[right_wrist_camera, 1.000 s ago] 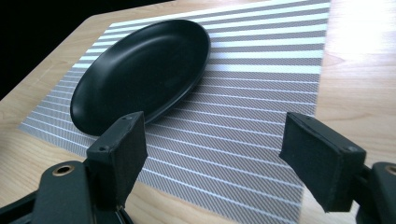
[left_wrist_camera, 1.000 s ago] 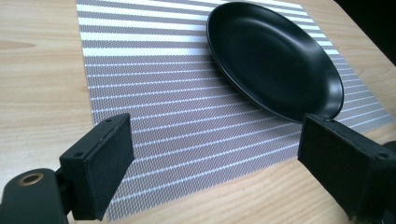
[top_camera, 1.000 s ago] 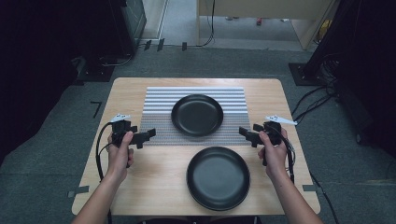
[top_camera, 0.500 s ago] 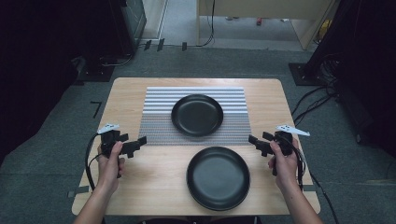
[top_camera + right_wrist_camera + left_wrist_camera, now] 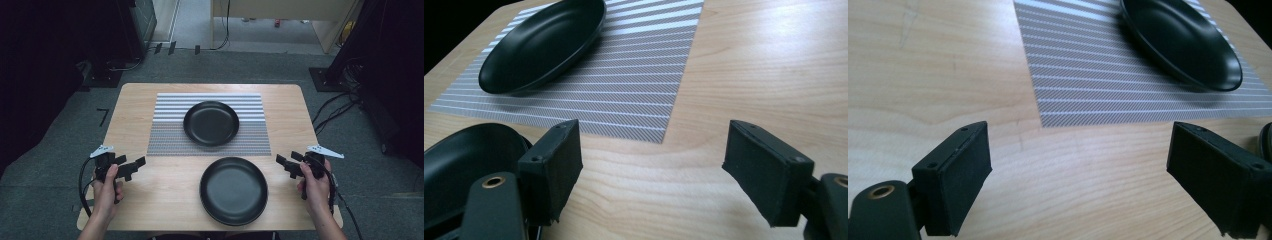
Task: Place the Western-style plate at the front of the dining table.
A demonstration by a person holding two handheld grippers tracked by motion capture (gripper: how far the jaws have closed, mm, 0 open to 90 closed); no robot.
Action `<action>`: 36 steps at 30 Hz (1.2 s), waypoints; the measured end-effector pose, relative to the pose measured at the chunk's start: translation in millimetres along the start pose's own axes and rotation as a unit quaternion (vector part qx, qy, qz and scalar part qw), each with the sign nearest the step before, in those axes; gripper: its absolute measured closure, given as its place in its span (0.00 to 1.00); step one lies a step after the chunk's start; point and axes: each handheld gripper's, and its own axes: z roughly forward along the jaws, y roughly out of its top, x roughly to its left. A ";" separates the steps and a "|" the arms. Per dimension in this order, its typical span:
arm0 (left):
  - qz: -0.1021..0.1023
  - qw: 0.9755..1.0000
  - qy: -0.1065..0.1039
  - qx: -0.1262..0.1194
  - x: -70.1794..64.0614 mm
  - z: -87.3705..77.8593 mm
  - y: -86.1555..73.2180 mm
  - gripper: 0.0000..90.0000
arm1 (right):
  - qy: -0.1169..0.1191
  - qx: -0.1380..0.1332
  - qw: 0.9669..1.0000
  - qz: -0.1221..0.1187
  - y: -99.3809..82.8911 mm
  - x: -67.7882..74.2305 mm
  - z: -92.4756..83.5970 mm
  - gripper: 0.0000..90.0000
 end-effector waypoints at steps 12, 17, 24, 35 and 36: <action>-0.010 1.000 0.020 -0.001 13.9 -13.2 -24.8 0.11 | -0.011 0.003 1.000 0.015 -24.0 -13.8 -19.5 0.25; -0.014 0.999 0.029 0.001 20.8 -18.1 -34.0 0.11 | -0.019 0.007 1.000 0.021 -33.3 -20.0 -28.0 0.25; -0.012 0.999 0.046 -0.002 26.5 -27.1 -43.7 0.12 | -0.028 0.006 0.999 0.030 -43.5 -27.5 -39.6 0.25; -0.004 0.998 0.067 0.008 34.2 -35.3 -59.6 0.12 | -0.042 0.011 0.998 0.035 -59.7 -36.0 -52.4 0.25; -0.003 0.998 0.068 0.009 34.6 -35.7 -60.6 0.12 | -0.045 0.012 0.998 0.035 -61.4 -36.1 -53.8 0.25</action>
